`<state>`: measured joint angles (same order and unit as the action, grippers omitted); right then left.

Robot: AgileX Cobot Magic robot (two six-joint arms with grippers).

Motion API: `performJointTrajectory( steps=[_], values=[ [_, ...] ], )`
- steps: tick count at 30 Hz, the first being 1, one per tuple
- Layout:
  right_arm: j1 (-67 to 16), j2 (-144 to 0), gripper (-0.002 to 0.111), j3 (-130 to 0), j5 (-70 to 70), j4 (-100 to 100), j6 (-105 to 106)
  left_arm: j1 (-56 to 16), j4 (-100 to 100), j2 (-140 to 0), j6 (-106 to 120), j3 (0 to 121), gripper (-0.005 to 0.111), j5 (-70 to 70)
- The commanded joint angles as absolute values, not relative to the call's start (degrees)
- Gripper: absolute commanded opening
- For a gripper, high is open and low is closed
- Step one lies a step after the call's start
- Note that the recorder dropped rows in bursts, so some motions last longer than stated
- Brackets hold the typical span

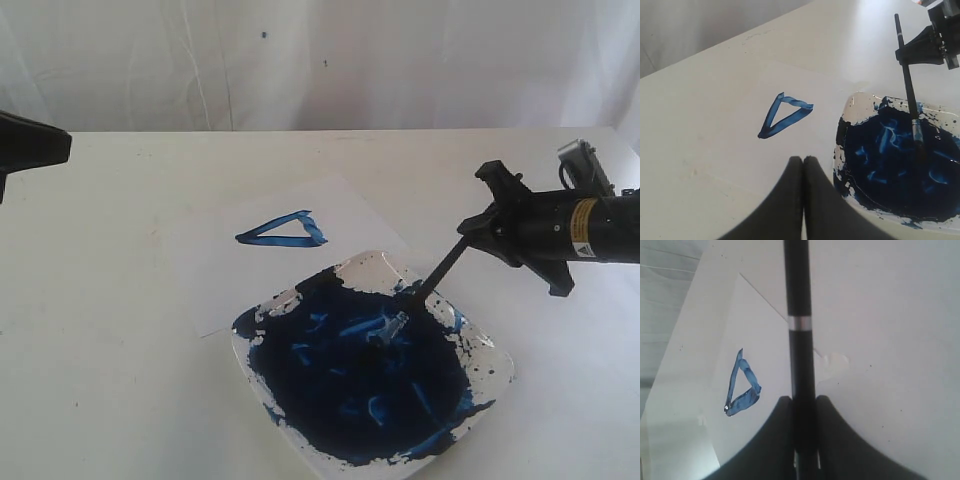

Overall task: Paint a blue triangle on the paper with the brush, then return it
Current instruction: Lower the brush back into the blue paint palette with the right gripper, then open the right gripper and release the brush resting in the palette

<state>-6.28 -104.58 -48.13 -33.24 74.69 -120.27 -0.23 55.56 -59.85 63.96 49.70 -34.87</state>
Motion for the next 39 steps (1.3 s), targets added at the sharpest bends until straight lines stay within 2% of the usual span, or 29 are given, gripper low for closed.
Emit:
performJointTrajectory(
  steps=[1, 9, 35, 39],
  values=[
    [-7.0, -104.7, 0.0, -47.8, -32.9, 75.2, -119.8, -0.1, 56.9, -59.3, 63.8, 49.3, 0.0, -35.8],
    [-9.8, -104.7, 0.0, -47.8, -29.4, 75.0, -119.8, -0.1, 56.9, -59.3, 63.8, 49.3, 0.0, -36.2],
    [-10.5, -110.5, 0.0, -47.8, -29.5, 71.3, -119.8, -0.1, 56.9, -59.3, 63.8, 49.3, 0.0, -36.7],
    [-10.5, -110.5, 0.011, -47.8, -29.8, 71.3, -119.8, -0.1, 56.9, -59.3, 63.8, 49.3, 0.0, -36.7]
  ],
)
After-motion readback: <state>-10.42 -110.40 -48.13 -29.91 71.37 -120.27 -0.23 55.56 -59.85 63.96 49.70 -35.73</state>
